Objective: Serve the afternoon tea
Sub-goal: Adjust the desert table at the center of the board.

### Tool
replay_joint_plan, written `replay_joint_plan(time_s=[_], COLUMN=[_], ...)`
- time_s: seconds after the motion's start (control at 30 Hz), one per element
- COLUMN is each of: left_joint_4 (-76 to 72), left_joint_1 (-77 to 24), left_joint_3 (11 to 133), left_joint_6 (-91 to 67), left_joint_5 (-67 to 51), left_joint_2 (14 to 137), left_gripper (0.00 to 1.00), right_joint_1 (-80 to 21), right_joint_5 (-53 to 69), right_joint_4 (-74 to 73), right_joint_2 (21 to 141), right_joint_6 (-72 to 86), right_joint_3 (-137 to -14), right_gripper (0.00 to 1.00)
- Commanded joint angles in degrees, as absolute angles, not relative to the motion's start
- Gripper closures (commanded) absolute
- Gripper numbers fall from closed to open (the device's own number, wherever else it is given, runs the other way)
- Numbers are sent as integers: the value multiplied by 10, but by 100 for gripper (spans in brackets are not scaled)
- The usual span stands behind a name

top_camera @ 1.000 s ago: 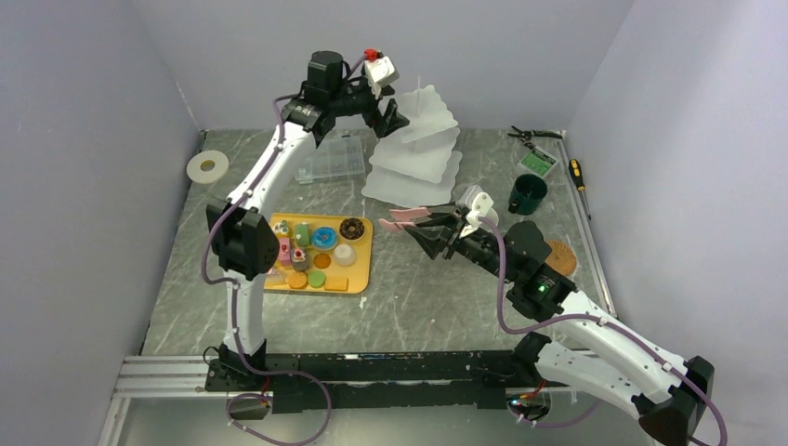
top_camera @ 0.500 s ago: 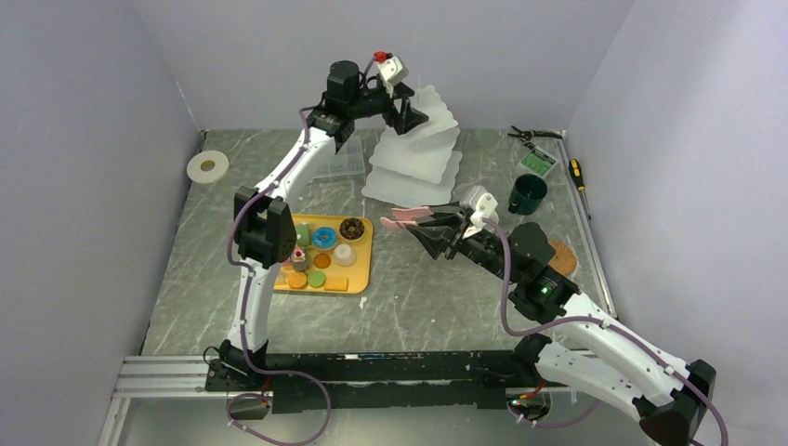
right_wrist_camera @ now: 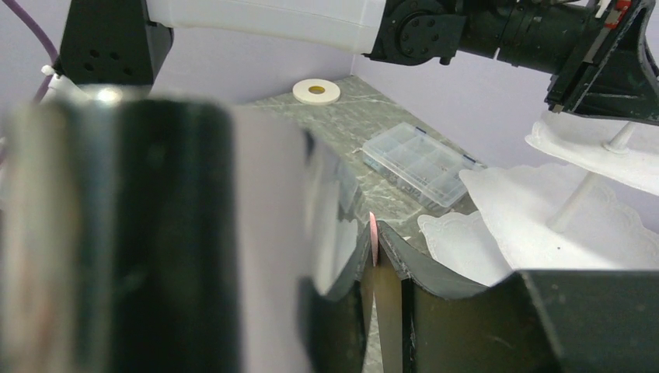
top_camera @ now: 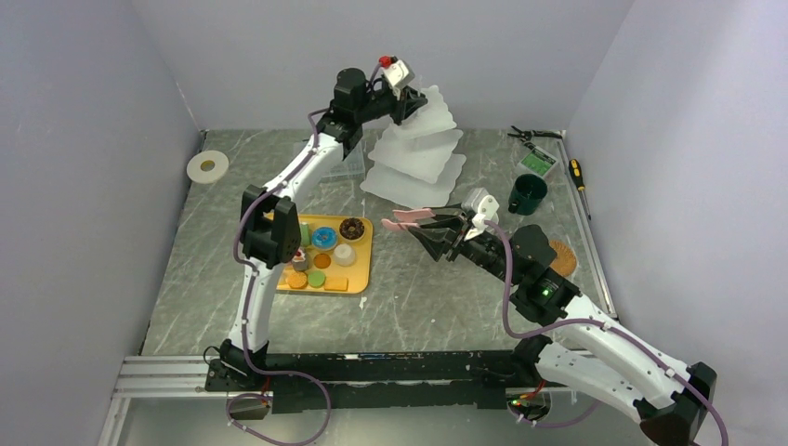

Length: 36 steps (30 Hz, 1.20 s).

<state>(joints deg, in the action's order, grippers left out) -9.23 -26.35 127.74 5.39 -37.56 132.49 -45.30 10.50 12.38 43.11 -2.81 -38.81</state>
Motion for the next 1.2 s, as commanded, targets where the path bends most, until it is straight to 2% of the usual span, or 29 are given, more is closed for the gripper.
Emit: replay_joint_plan(time_s=[0.0, 0.33, 0.63, 0.67, 0.7, 0.83, 0.9, 0.97, 1.17], left_joint_4=[-104, -82, -58, -55, -51, -24, 7, 38, 110], left_joint_1=[-269, -278, -276, -276, -276, -275, -272, -265, -240], left_joint_3=[1235, 1138, 1094, 1092, 1089, 1096, 1113, 1127, 1104], left_joint_6=[107, 185, 186, 181, 176, 151, 135, 118, 96], left_joint_5=[-360, -285, -240, -240, -241, -247, -249, -254, -257], left_joint_2=[1265, 1179, 1138, 1136, 1135, 1129, 1131, 1128, 1067], left_gripper=[84, 89, 86, 84, 77, 25, 13, 7, 7], right_joint_1=[-450, -449, -448, -448, -447, -447, -447, -447, -449], right_joint_5=[103, 110, 115, 113, 110, 106, 108, 110, 124], right_joint_4=[146, 144, 146, 147, 148, 153, 161, 169, 221], right_joint_2=[426, 433, 452, 454, 456, 468, 478, 493, 563], right_joint_6=[-29, -27, -27, -29, -31, -34, -34, -35, -37], right_joint_3=[-400, -411, -414, -412, -411, -407, -404, -404, -404], right_gripper=[49, 50, 50, 50, 50, 50, 50, 50, 49])
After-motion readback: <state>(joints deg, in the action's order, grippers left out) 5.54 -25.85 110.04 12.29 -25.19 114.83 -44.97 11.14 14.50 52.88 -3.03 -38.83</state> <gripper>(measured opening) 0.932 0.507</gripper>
